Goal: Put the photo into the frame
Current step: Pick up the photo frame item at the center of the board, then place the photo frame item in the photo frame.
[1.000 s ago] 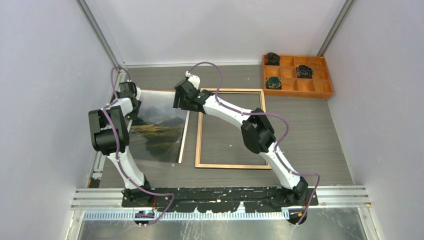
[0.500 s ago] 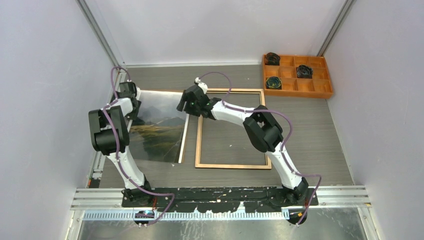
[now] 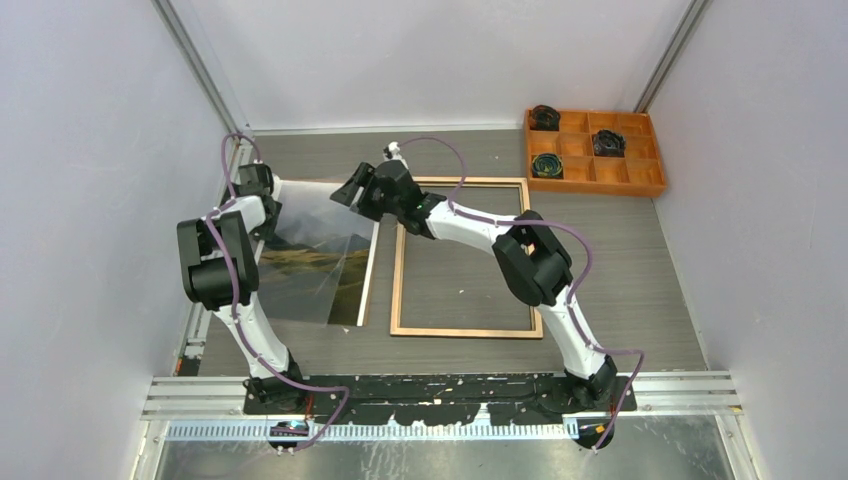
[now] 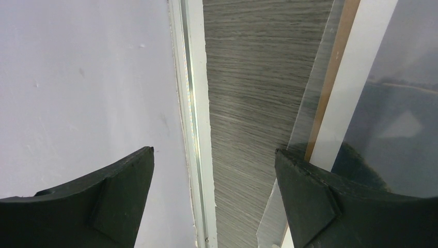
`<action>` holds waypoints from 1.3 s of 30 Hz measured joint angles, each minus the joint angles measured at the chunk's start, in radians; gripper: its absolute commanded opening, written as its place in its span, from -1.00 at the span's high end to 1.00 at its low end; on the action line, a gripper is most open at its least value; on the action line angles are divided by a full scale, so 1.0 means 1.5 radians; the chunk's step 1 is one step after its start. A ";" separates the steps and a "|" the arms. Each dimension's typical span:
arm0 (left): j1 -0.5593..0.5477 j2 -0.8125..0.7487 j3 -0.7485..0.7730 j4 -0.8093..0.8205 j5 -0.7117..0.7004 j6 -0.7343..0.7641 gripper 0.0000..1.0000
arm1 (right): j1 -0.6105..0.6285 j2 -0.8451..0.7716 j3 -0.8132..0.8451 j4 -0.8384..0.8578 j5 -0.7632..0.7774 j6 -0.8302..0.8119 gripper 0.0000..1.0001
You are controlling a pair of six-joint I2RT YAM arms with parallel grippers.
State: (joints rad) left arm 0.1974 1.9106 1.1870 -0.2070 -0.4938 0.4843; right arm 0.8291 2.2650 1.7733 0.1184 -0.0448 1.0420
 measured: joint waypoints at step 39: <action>-0.321 -0.139 0.113 -0.365 0.164 -0.080 -0.99 | -0.402 -0.470 -0.371 -0.431 -0.269 -0.205 0.96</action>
State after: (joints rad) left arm -0.2844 1.7027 1.3563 -0.7544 -0.2485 0.3645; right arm 0.2256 1.5604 1.2171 -0.5282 -0.4484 0.7349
